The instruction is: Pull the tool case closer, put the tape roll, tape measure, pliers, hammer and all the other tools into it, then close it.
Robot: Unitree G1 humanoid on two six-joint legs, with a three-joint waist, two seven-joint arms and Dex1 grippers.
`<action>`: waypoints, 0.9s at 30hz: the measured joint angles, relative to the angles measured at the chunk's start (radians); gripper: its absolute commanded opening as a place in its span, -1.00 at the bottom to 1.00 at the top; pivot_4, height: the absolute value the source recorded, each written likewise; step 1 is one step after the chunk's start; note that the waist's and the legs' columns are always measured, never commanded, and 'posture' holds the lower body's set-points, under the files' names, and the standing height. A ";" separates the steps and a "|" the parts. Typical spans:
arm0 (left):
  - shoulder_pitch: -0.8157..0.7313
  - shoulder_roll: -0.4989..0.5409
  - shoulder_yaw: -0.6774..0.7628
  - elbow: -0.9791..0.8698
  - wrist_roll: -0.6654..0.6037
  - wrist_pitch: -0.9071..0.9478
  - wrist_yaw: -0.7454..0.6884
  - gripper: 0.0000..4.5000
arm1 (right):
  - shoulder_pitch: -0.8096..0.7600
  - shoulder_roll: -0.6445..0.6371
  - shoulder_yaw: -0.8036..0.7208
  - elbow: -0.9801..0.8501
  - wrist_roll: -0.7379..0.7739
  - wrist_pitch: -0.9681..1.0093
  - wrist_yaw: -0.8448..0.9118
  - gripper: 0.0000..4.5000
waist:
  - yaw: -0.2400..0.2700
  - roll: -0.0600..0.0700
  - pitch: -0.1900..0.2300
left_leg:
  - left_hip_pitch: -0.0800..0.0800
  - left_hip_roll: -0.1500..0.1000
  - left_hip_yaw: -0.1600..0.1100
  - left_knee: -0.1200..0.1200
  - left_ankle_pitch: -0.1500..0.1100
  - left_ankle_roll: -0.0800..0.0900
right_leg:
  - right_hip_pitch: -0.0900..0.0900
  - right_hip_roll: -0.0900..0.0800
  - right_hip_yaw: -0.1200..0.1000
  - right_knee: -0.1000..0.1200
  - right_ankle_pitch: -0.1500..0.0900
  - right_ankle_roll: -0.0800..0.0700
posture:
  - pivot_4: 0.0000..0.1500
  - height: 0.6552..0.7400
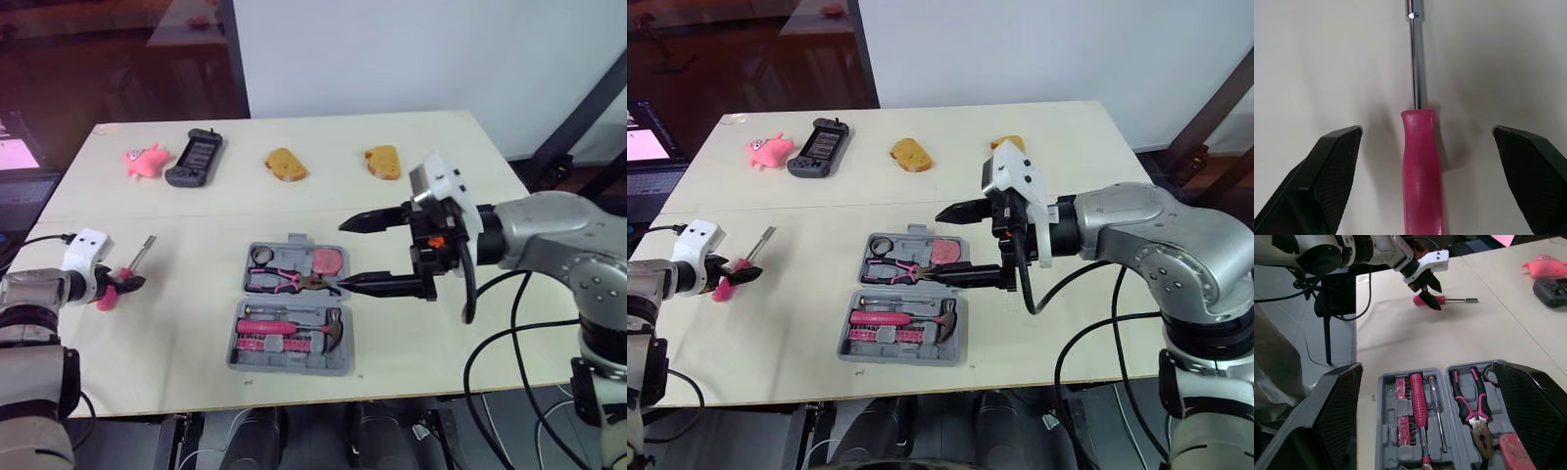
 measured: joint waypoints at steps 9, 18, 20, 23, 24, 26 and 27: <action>-0.025 -0.028 0.004 0.035 0.005 0.007 0.030 0.37 | -0.041 -0.014 0.009 0.013 0.006 0.001 0.003 1.00 | -0.002 0.000 0.000 | 0.000 0.000 0.000 0.001 0.000 0.000 | 0.000 0.000 0.000 0.001 0.000 0.000 | 1.00 1.00; -0.056 -0.035 0.022 0.046 0.011 0.028 0.029 -0.80 | -0.020 -0.030 0.011 0.021 0.000 -0.002 -0.005 1.00 | 0.003 0.000 0.000 | 0.000 -0.001 0.000 0.003 0.000 0.000 | 0.001 -0.001 0.000 0.002 0.000 0.001 | 1.00 1.00; -0.059 -0.038 0.022 0.046 0.017 0.028 0.029 -0.80 | 0.009 -0.029 0.010 0.028 -0.006 -0.015 -0.006 1.00 | 0.004 0.000 0.000 | 0.000 -0.005 -0.001 0.003 0.000 0.000 | 0.001 -0.001 0.000 0.002 0.000 0.001 | 1.00 1.00; -0.062 -0.039 0.023 0.047 0.024 0.029 0.027 -0.80 | 0.064 -0.027 0.006 0.044 -0.015 -0.047 -0.001 1.00 | 0.004 0.000 0.000 | 0.000 -0.007 -0.002 0.004 0.000 0.000 | 0.002 -0.002 0.000 0.003 0.000 0.002 | 1.00 1.00; -0.064 -0.039 0.022 0.047 0.025 0.031 0.024 -0.80 | 0.083 -0.028 0.006 0.049 -0.023 -0.065 0.004 1.00 | 0.003 0.000 0.000 | 0.000 -0.007 -0.003 0.004 0.000 0.000 | 0.002 -0.002 0.000 0.004 0.000 0.002 | 1.00 1.00; -0.068 -0.039 0.022 0.047 0.027 0.035 0.014 -0.80 | 0.110 -0.028 0.006 0.056 -0.038 -0.091 0.016 1.00 | 0.003 0.000 0.000 | 0.000 -0.007 -0.003 0.004 0.000 0.000 | 0.002 -0.002 0.000 0.004 0.000 0.002 | 1.00 1.00; -0.072 -0.039 0.022 0.047 0.028 0.037 0.004 -0.80 | 0.122 -0.030 0.006 0.059 -0.047 -0.107 0.022 1.00 | 0.003 0.000 0.000 | 0.000 -0.007 -0.003 0.004 0.000 0.000 | 0.002 -0.002 0.000 0.004 -0.001 0.002 | 1.00 1.00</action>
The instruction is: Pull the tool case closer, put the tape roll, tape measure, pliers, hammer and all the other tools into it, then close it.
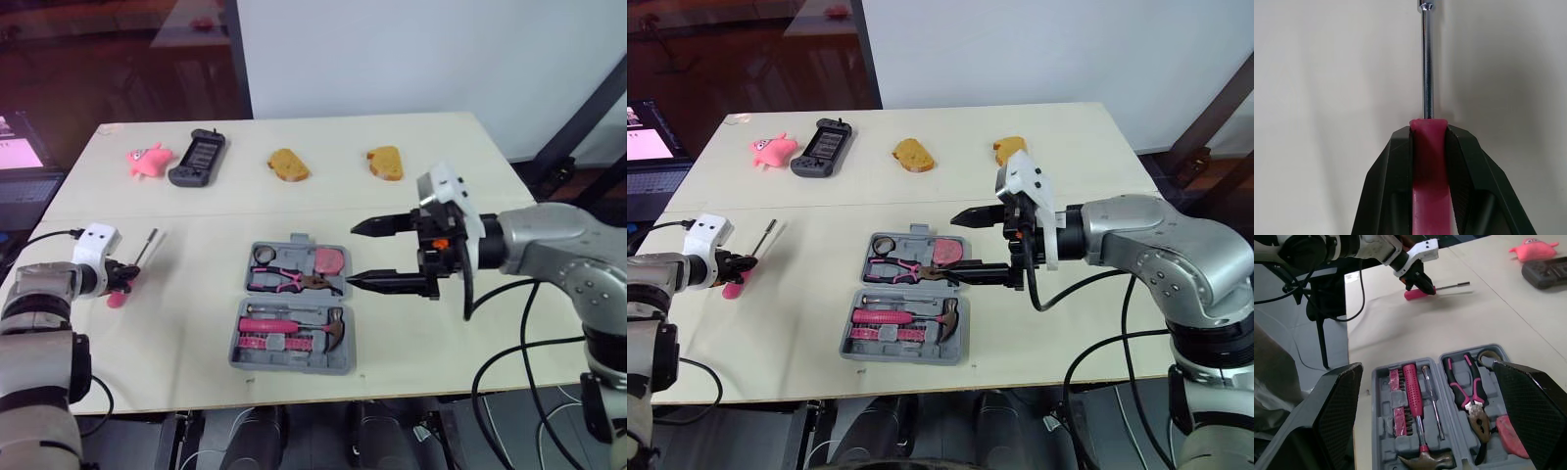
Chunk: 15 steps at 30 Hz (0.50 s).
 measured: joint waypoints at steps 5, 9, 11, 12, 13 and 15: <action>0.004 0.006 -0.001 -0.021 0.002 0.020 -0.059 -0.80 | 0.047 0.000 0.002 0.002 -0.034 -0.049 0.025 1.00 | -0.003 0.000 0.000 | 0.000 0.000 0.000 0.000 0.000 0.000 | 0.000 0.000 0.000 0.000 0.000 0.000 | 1.00 1.00; 0.047 0.007 -0.003 -0.100 0.000 0.059 -0.136 -0.80 | 0.067 0.000 0.004 0.008 -0.057 -0.074 0.041 1.00 | -0.005 0.000 0.000 | 0.000 0.000 0.000 0.000 0.000 0.000 | 0.000 -0.001 0.000 0.000 0.000 0.000 | 1.00 1.00; 0.091 0.014 -0.003 -0.178 -0.007 0.098 -0.172 -0.80 | 0.076 0.000 0.009 0.010 -0.067 -0.084 0.049 1.00 | -0.006 0.000 0.000 | 0.000 0.000 -0.001 0.000 0.000 0.000 | 0.000 -0.001 0.000 0.000 0.000 0.000 | 1.00 1.00; 0.118 0.019 -0.002 -0.225 -0.013 0.123 -0.185 -0.80 | 0.081 0.000 0.012 0.011 -0.074 -0.088 0.053 1.00 | -0.006 0.000 0.000 | 0.000 0.000 -0.001 0.000 0.000 0.000 | 0.000 -0.001 0.001 0.000 0.000 0.001 | 1.00 1.00; 0.160 0.025 0.000 -0.294 -0.025 0.162 -0.202 -0.80 | 0.083 0.000 0.017 0.011 -0.076 -0.090 0.058 1.00 | -0.009 0.000 0.000 | 0.000 0.000 -0.002 0.000 0.000 0.000 | -0.001 -0.001 0.001 0.000 0.000 0.001 | 1.00 1.00; 0.264 0.035 0.010 -0.475 -0.057 0.267 -0.221 -0.80 | 0.087 0.001 0.024 0.012 -0.080 -0.091 0.063 1.00 | -0.014 0.001 0.000 | 0.000 0.001 -0.002 -0.001 0.000 0.000 | -0.001 -0.002 0.003 0.000 0.000 0.001 | 1.00 1.00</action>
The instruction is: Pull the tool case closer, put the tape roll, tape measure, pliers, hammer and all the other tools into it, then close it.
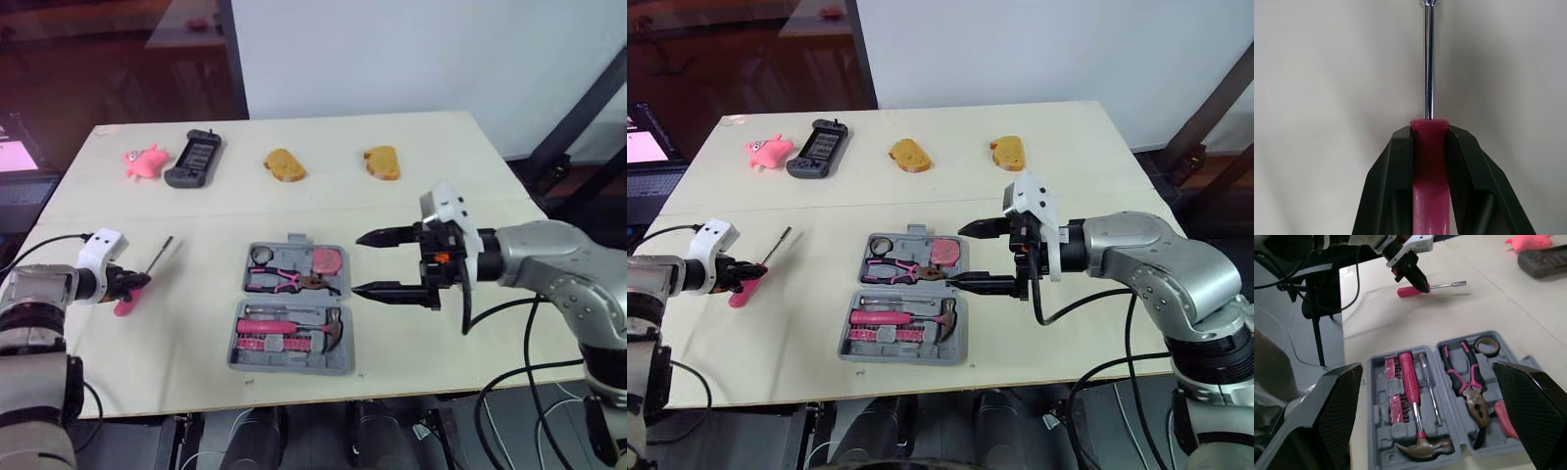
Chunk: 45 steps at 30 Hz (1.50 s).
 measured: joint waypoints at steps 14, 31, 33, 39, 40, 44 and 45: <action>0.594 -0.019 0.192 -0.959 -0.269 0.639 0.142 -0.82 | 0.027 0.058 0.031 -0.040 -0.008 -0.012 -0.045 1.00 | 0.014 0.000 0.000 | 0.000 0.003 -0.001 0.000 0.000 0.000 | 0.002 -0.002 0.000 -0.003 0.000 0.000 | 1.00 1.00; 0.687 -0.043 0.218 -1.094 -0.355 0.622 0.249 0.96 | 0.031 0.080 0.040 -0.051 -0.012 -0.001 -0.089 1.00 | 0.013 0.001 0.000 | 0.000 0.003 -0.001 -0.001 0.000 0.000 | 0.001 -0.003 -0.001 -0.004 0.000 -0.001 | 1.00 1.00; 0.699 -0.027 0.208 -1.099 -0.354 0.609 0.253 0.96 | 0.031 0.081 0.041 -0.051 -0.014 -0.002 -0.090 1.00 | 0.012 0.001 0.000 | 0.000 0.003 0.000 -0.001 0.000 0.000 | 0.001 -0.003 0.000 -0.005 0.000 -0.001 | 1.00 1.00; 0.745 0.010 0.182 -1.127 -0.342 0.565 0.273 0.96 | 0.033 0.082 0.041 -0.051 -0.015 -0.002 -0.096 1.00 | 0.012 0.001 0.000 | 0.000 0.003 0.000 -0.002 0.000 0.000 | 0.001 -0.003 0.000 -0.005 -0.002 -0.004 | 1.00 1.00; 0.748 0.012 0.179 -1.129 -0.340 0.559 0.277 0.96 | 0.035 0.083 0.041 -0.051 -0.015 -0.002 -0.097 1.00 | 0.012 0.001 0.000 | 0.000 0.003 0.000 -0.002 0.000 0.000 | 0.001 -0.003 0.000 -0.005 -0.002 -0.004 | 1.00 1.00; 0.758 0.032 0.162 -1.134 -0.333 0.543 0.296 0.96 | 0.040 0.084 0.042 -0.051 -0.015 -0.002 -0.104 1.00 | 0.011 0.002 0.000 | 0.000 0.003 0.000 -0.002 0.000 0.000 | 0.001 -0.003 0.000 -0.005 -0.002 -0.004 | 1.00 1.00; 0.760 0.032 0.160 -1.135 -0.333 0.537 0.302 0.96 | 0.040 0.084 0.042 -0.051 -0.015 -0.002 -0.104 1.00 | 0.012 0.002 0.000 | 0.000 0.003 0.000 -0.002 0.000 0.000 | 0.001 -0.003 0.000 -0.005 -0.002 -0.004 | 1.00 1.00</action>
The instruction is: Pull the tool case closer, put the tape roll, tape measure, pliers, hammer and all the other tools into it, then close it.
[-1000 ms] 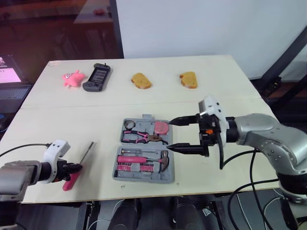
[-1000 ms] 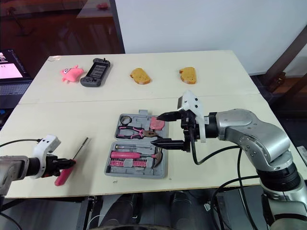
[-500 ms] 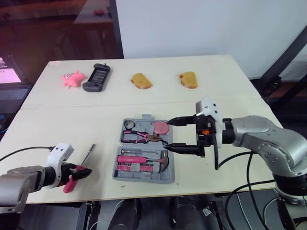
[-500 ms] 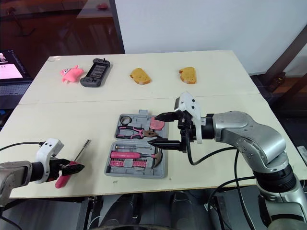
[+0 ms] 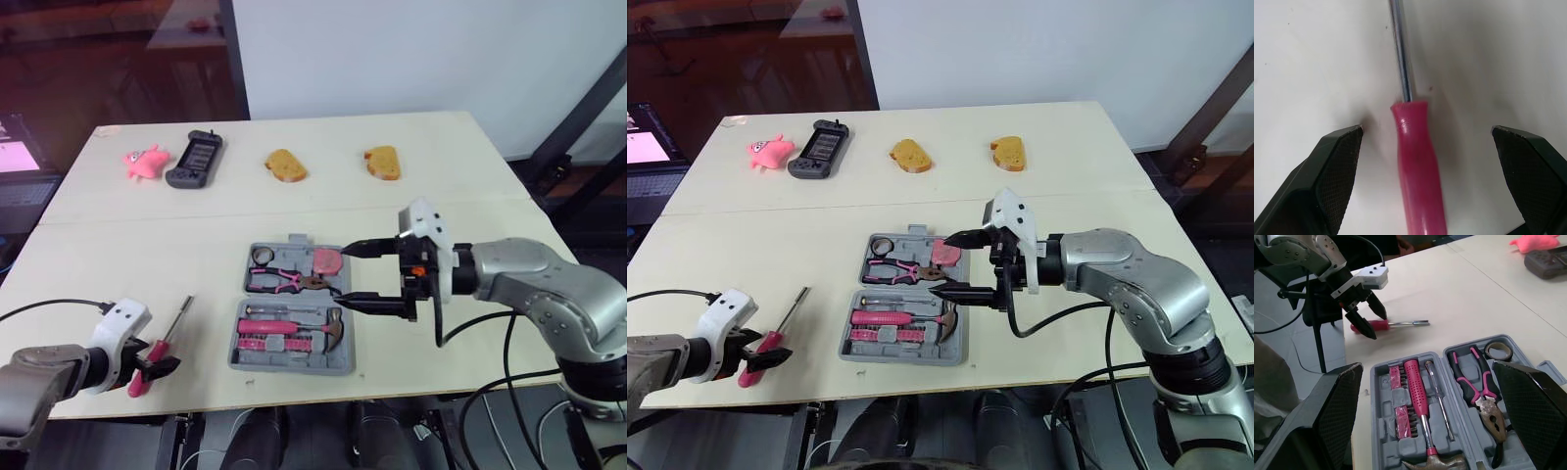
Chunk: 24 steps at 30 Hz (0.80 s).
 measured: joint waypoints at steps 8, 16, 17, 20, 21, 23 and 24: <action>-0.032 -0.035 -0.004 0.026 0.015 -0.010 0.059 -0.35 | 0.000 0.005 0.014 0.000 -0.002 0.000 -0.001 1.00 | 0.004 0.000 0.000 | 0.000 -0.001 0.000 0.001 0.000 0.000 | 0.001 -0.001 0.000 0.000 0.000 0.001 | 1.00 1.00; -0.081 -0.062 -0.007 0.042 -0.001 0.020 0.067 -0.83 | -0.001 0.006 0.015 0.000 -0.002 0.000 -0.009 1.00 | 0.021 0.007 -0.001 | 0.000 -0.002 0.000 0.002 0.000 0.000 | 0.001 0.000 0.000 0.000 0.001 0.001 | 1.00 1.00; -0.086 -0.062 -0.010 0.043 -0.002 0.022 0.067 -0.83 | -0.001 0.006 0.015 0.000 -0.002 0.000 -0.010 1.00 | 0.023 0.007 -0.001 | 0.000 -0.002 0.000 0.002 0.000 0.000 | 0.002 -0.001 0.000 0.000 0.001 0.001 | 1.00 1.00; -0.097 -0.062 -0.011 0.048 -0.006 0.035 0.065 -0.83 | -0.001 0.006 0.015 -0.001 -0.002 0.000 -0.011 1.00 | 0.024 0.007 -0.001 | 0.000 -0.002 0.000 0.002 0.000 0.000 | 0.002 -0.001 0.000 -0.001 0.000 0.001 | 1.00 1.00; -0.099 -0.061 -0.012 0.049 -0.006 0.038 0.063 -0.83 | 0.000 0.006 0.015 -0.001 -0.002 0.000 -0.011 1.00 | 0.024 0.007 -0.001 | 0.000 -0.002 -0.001 0.002 0.000 0.000 | 0.002 -0.001 0.000 -0.001 0.000 0.001 | 1.00 1.00; -0.106 -0.056 -0.013 0.058 -0.009 0.038 0.049 -0.83 | 0.000 0.006 0.015 -0.002 -0.001 0.001 -0.011 1.00 | 0.024 0.007 -0.001 | 0.000 -0.002 -0.001 0.002 0.000 0.000 | 0.002 -0.001 0.000 -0.001 0.000 0.001 | 1.00 1.00; -0.112 -0.048 -0.018 0.062 -0.010 0.036 0.037 -0.83 | 0.000 0.006 0.015 -0.002 -0.001 0.001 -0.010 1.00 | 0.024 0.007 -0.001 | 0.000 -0.002 -0.001 0.002 0.000 0.000 | 0.002 0.000 0.000 -0.001 0.000 0.001 | 1.00 1.00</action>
